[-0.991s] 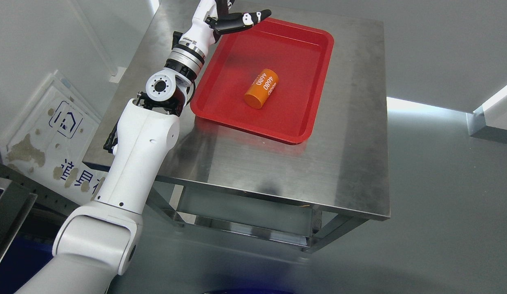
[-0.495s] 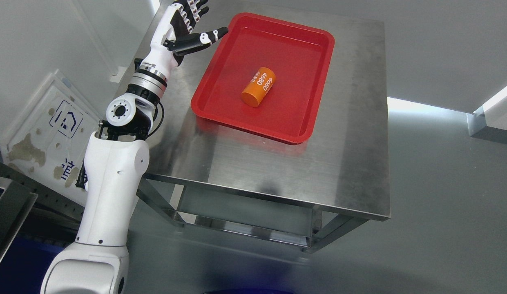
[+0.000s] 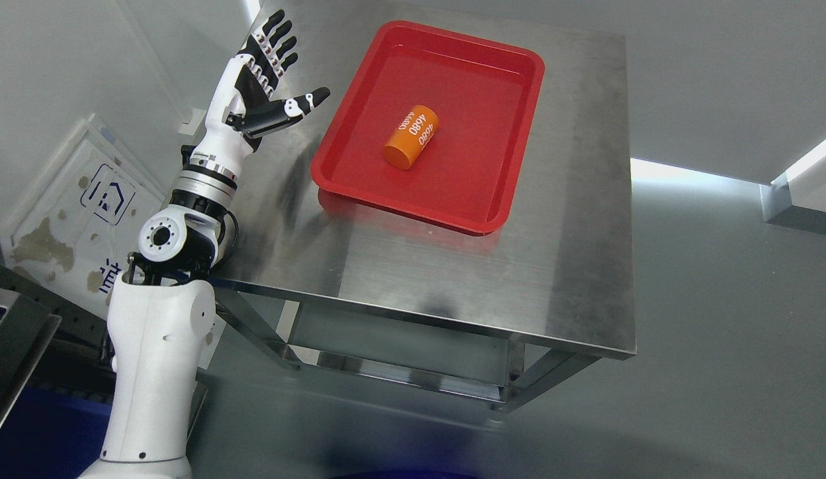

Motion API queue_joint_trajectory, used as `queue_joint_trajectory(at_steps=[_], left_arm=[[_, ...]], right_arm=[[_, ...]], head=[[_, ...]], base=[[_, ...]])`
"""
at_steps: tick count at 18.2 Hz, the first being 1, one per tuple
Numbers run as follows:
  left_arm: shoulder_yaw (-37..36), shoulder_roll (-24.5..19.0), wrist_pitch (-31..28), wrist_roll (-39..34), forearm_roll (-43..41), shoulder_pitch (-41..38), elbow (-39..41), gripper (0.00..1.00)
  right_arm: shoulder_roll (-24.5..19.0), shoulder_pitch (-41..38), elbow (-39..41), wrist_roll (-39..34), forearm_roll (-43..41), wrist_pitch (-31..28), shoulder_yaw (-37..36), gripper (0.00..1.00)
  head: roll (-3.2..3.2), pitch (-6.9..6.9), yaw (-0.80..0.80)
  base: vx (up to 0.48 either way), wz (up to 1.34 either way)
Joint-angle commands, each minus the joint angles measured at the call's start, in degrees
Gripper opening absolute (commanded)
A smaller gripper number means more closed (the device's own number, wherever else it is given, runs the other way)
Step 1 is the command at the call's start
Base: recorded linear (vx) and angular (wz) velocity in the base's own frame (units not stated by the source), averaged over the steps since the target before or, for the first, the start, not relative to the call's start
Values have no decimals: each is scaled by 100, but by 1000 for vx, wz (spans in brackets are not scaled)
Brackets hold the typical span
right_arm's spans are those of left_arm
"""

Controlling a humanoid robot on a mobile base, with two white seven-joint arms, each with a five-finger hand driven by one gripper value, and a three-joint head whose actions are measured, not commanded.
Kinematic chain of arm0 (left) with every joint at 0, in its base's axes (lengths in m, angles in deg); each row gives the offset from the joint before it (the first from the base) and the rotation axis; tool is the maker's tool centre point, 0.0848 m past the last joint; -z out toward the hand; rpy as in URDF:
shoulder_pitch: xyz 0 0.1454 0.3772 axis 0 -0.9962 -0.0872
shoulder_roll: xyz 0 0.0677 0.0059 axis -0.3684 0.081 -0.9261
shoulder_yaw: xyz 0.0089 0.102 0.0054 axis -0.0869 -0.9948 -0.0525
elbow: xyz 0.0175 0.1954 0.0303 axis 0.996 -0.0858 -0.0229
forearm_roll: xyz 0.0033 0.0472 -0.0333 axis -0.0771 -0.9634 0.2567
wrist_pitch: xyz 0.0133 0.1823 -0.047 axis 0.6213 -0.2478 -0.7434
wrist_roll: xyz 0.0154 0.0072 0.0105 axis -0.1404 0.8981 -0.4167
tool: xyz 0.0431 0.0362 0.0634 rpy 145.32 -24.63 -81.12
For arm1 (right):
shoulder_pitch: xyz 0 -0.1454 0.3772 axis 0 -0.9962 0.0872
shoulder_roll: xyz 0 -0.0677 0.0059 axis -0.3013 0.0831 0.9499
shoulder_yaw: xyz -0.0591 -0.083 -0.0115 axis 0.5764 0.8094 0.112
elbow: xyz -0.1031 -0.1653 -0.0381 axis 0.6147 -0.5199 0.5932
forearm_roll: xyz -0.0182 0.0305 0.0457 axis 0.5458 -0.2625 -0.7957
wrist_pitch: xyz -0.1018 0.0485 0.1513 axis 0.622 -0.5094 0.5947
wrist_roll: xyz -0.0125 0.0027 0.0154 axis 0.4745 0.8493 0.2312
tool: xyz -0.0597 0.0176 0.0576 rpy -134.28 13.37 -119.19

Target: Grab orange capacitor from left shelf to right desk

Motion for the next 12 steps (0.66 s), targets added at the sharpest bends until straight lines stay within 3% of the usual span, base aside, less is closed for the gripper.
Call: queue_joint_trajectory(at_steps=[1,12], left_arm=[[267,-266,27,-9,-6,-542,887,96],[214,-196,89,8,-6,-885,887,99]], right_arm=[[100,-193,131,-2,0,-3,-70,100],[100,-193,131,-2,0,-3,-62,100]], head=[[0,0,0],[0,0,0]], base=[[0,0],[0,0]])
